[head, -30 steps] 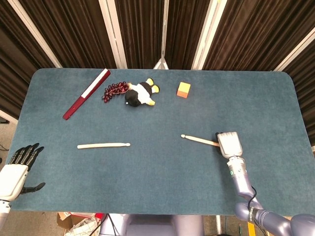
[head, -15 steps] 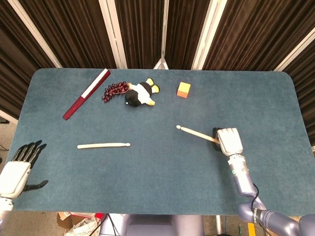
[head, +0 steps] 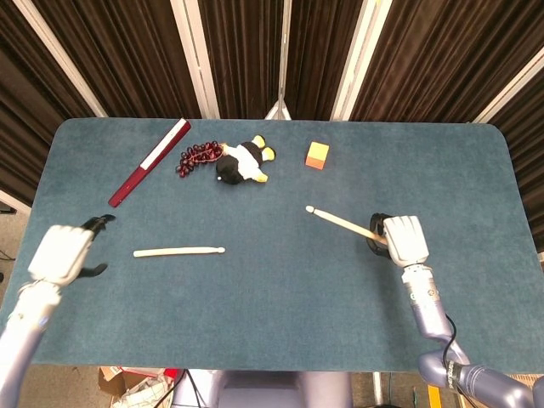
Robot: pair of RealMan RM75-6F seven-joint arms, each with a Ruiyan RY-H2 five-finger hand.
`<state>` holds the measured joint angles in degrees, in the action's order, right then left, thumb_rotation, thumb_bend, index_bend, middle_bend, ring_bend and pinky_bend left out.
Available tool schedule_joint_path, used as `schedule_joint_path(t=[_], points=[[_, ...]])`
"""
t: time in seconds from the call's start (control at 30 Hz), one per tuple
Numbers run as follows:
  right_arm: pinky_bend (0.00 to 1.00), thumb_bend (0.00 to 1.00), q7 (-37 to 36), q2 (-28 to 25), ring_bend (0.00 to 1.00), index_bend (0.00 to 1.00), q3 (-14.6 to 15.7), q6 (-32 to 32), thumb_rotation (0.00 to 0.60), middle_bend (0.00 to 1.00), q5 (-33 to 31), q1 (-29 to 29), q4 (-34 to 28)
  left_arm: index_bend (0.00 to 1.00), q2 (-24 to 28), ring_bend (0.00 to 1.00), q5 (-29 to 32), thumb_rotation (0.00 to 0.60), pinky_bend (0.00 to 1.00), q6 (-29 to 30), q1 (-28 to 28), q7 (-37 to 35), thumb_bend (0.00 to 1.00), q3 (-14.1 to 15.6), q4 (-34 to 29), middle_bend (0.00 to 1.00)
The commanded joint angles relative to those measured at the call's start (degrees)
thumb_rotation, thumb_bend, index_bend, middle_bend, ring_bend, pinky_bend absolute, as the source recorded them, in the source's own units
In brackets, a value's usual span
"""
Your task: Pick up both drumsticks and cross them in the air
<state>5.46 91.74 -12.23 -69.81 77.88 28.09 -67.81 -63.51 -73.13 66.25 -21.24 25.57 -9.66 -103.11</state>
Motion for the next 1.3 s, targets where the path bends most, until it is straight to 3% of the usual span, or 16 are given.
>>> schedule_joint_path(t=[0.03,0.17,0.47,0.97,1.17,1.3], points=[[0.87,0.52,-0.14,-0.11,0.84,0.82,-0.12,-0.05,0.6,0.65,-0.29,-0.11,0.02,0.34,-4.93,0.85,7.9,0.6,0.98,-5.23,-5.33,8.78,0.28,-1.92,2.52,0.44],[0.87,0.52,-0.33,-0.24,0.84,0.82,-0.17,0.13,0.6,0.65,-0.86,-0.31,0.25,0.34,-10.14,0.85,17.93,0.6,0.98,-7.33,-9.53,18.41,0.3,-2.03,4.18,0.44],[0.87,0.52,-0.8,-0.27,0.84,0.82,0.18,0.06,0.6,0.65,-0.88,-0.52,0.68,0.35,-19.98,0.85,30.29,0.6,0.98,-6.72,-14.88,27.56,0.35,-1.38,10.96,0.43],[0.87,0.52,-0.93,-0.06,0.84,0.82,0.38,-0.19,0.6,0.65,-1.02,-0.7,1.44,0.4,-27.58,0.85,33.52,0.6,0.98,-6.28,-17.67,27.77,0.41,0.18,18.3,0.44],[0.87,0.52,-0.97,-0.03,0.84,0.82,0.38,-0.27,0.6,0.65,-1.06,-0.72,1.72,0.45,-28.84,0.85,33.52,0.6,0.98,-6.45,-17.89,26.26,0.46,0.71,19.91,0.5],[0.87,0.52,-0.88,0.01,0.84,0.82,0.36,-0.19,0.6,0.65,-1.22,-0.7,1.89,0.53,-29.36,0.86,31.93,0.6,0.98,-6.08,-17.82,24.64,0.53,1.19,20.39,0.6]])
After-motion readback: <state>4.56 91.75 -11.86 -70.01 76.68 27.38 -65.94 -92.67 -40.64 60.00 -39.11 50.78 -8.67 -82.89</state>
